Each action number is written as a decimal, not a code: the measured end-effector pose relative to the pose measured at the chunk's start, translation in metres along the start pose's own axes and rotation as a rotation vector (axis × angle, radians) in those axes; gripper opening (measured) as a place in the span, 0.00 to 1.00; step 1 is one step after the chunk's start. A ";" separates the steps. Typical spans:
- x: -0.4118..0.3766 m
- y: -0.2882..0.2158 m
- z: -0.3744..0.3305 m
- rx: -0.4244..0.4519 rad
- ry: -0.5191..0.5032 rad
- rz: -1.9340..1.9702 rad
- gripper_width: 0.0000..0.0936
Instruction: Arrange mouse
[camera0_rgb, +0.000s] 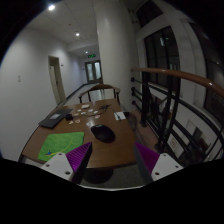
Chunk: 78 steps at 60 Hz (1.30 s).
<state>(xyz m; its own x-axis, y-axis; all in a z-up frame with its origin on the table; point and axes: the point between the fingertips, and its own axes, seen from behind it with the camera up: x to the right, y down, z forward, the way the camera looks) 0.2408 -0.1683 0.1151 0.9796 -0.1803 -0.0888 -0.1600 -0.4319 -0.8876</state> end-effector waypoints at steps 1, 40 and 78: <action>-0.001 0.000 0.001 -0.001 -0.002 0.000 0.90; -0.042 0.002 0.217 -0.042 -0.038 -0.134 0.91; -0.014 -0.031 0.263 -0.021 0.054 -0.134 0.21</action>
<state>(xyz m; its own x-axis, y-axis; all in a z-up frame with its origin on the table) 0.2642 0.0800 0.0251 0.9845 -0.1663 0.0550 -0.0309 -0.4739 -0.8801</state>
